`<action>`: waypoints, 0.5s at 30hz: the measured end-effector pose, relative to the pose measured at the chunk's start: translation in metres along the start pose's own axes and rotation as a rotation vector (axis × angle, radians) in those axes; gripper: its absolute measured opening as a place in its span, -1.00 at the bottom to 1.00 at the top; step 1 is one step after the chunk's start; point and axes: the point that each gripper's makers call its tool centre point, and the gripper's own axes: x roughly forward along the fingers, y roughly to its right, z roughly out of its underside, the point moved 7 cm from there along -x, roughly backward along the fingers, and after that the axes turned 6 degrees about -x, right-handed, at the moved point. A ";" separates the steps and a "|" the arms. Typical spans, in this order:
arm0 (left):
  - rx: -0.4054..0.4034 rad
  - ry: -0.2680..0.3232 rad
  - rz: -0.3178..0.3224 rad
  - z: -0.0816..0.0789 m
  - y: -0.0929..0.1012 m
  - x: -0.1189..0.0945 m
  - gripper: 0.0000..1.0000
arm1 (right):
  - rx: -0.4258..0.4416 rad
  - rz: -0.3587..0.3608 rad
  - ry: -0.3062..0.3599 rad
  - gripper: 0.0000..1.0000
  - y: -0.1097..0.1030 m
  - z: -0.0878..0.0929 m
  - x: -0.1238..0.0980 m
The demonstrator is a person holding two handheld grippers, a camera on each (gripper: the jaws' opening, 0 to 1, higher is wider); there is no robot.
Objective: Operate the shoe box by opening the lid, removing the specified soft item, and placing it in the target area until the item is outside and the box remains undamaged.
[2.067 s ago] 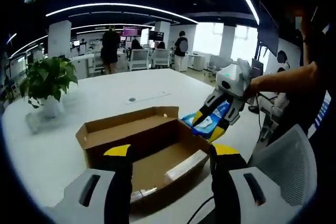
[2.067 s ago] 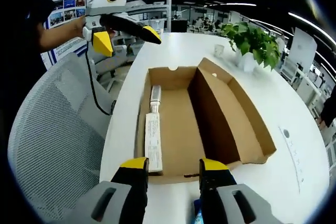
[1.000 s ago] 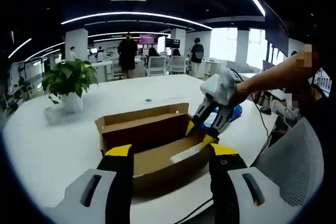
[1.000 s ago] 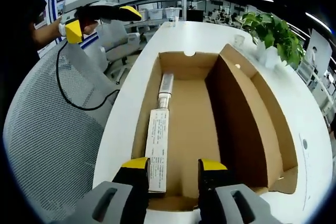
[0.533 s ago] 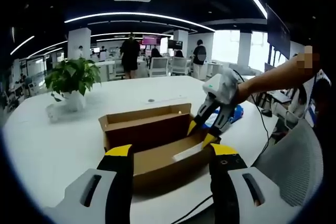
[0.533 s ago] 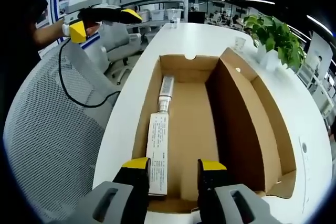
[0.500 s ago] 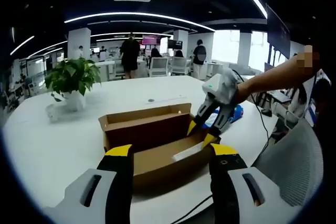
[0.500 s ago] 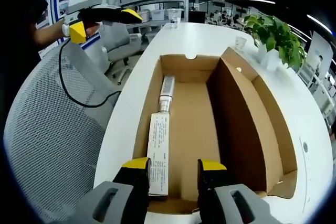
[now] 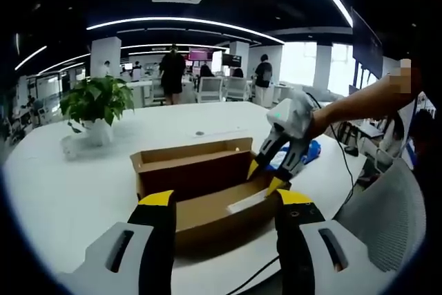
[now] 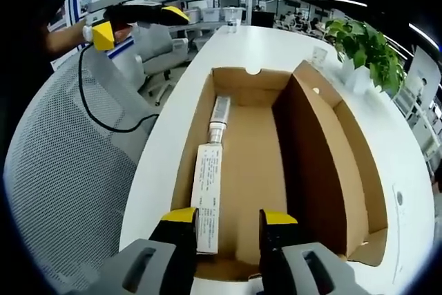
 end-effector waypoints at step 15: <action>0.019 -0.006 -0.013 0.001 -0.002 0.001 0.18 | -0.017 0.017 -0.014 -0.39 0.005 0.000 0.003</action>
